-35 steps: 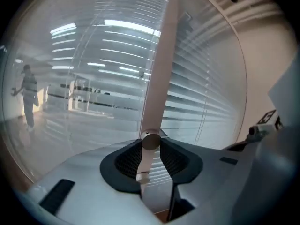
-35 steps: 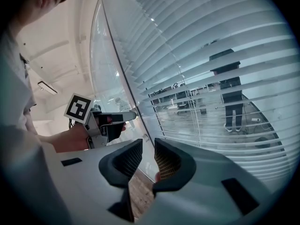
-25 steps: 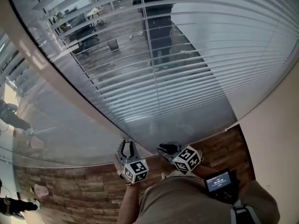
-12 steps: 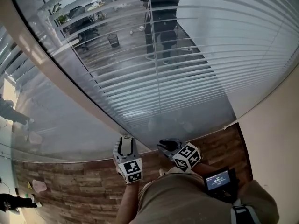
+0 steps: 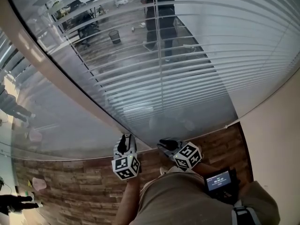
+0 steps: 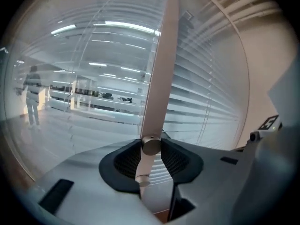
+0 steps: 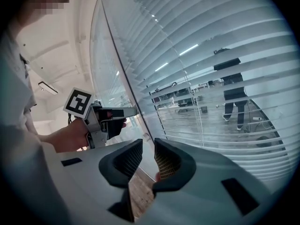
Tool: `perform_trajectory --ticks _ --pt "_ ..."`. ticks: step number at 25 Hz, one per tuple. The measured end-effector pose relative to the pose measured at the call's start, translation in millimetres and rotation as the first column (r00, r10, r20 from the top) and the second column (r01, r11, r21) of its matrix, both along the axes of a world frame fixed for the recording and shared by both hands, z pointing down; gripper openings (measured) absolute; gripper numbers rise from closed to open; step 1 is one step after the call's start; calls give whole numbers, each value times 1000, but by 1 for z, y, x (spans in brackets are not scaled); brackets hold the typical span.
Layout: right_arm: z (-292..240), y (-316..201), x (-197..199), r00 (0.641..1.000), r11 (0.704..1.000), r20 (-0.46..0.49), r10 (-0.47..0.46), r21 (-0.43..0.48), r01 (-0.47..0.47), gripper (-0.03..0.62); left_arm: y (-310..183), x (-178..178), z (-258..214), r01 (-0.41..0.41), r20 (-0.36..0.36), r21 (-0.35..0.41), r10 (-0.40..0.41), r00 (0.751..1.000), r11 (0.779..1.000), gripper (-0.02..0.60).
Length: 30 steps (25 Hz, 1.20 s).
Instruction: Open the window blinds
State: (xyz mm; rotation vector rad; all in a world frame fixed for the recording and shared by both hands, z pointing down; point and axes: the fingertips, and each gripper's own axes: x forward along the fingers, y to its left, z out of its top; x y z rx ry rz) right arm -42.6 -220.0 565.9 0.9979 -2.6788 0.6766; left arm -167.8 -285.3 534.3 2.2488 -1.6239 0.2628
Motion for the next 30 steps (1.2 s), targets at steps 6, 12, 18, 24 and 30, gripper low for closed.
perform_trajectory --ticks 6,12,18,24,30 --pt "1 -2 0 1000 1000 -5 4 -1 -4 87 0 2 3 -28 271 73 7 963 997 141" --pt "-1 -1 -6 1000 1000 -9 -12 4 12 87 2 2 10 -68 494 128 -5 870 989 140" --pt "-1 2 -9 1000 1000 -15 -19 9 19 87 2 2 13 -126 617 128 21 787 984 138" --pt "1 3 -1 1000 1000 -15 -11 7 11 87 0 7 15 -177 721 130 29 692 976 135" --pt "-1 5 -6 1000 1000 -9 -6 13 6 86 1 2 18 -236 801 131 37 597 963 129"
